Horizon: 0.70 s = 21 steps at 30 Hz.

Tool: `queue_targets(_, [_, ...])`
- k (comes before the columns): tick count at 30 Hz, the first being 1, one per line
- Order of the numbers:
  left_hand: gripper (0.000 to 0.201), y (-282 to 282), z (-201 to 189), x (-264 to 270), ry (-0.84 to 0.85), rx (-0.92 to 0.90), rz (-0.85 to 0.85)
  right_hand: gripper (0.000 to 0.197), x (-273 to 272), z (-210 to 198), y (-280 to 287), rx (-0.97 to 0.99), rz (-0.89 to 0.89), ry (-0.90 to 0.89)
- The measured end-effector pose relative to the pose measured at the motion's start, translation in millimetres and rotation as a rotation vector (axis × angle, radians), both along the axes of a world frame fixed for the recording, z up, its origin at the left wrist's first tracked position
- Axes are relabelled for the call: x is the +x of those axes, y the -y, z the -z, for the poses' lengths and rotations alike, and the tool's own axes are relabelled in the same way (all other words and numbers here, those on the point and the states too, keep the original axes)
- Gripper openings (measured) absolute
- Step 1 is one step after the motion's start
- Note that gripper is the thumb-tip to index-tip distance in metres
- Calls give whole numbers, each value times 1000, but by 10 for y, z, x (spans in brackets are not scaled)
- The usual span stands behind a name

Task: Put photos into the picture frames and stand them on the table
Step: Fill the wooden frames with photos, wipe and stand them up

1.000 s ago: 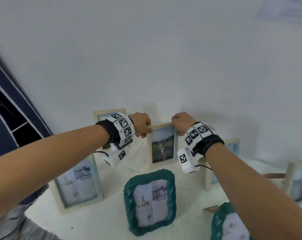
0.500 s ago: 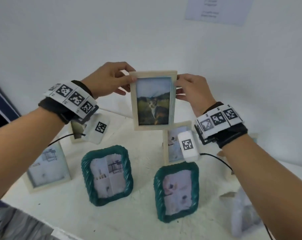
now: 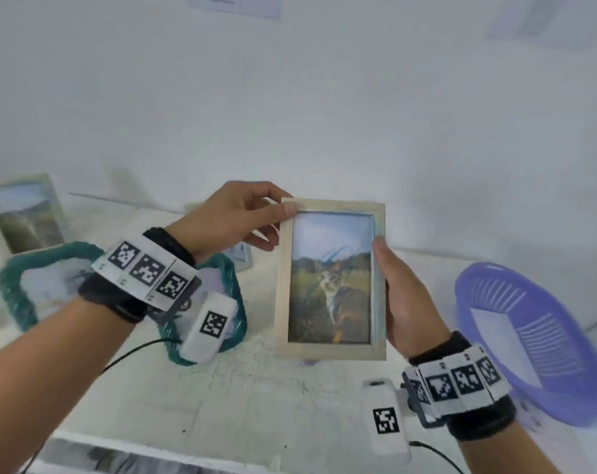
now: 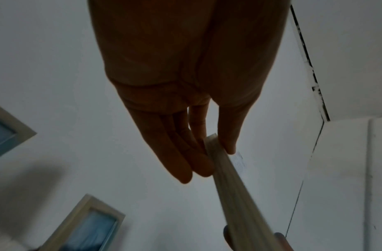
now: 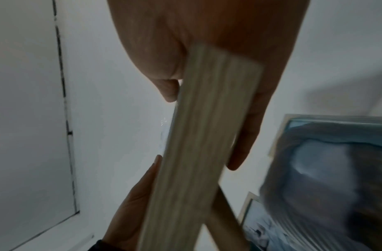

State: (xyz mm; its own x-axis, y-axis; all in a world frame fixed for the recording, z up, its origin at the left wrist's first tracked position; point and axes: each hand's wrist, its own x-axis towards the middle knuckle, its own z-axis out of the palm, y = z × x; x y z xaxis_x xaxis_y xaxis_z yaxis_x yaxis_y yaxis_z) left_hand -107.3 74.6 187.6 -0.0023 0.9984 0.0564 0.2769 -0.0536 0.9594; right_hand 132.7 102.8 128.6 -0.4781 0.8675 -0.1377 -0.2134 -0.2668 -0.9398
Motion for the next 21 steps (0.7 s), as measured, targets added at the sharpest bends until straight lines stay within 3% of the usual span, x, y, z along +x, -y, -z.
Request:
queue_targets(3, [23,68,272,379,-48,-8,-21,65,305,309,190,-109,92,-34])
queue_targets(6, [25,226,658,676,-98,5,-85,71,465,614,346,-211,206,-31])
queue_targets(12, [62,679,1189,1331,-155,65,-34,65,650,875,581,-405,207,-229])
queue_targets(17, [126,738,1426,1643,-167,-27,-7,67,719,886,694,-374,161,-244])
queue_targets(19, [131,774,1458,1707,-156,-44,-23,64,699,922,735,-372,157,-290])
queue_targets(21, [126,798,1445,1739,-131,-47,-19,48,664,991,773,-319,200,-318])
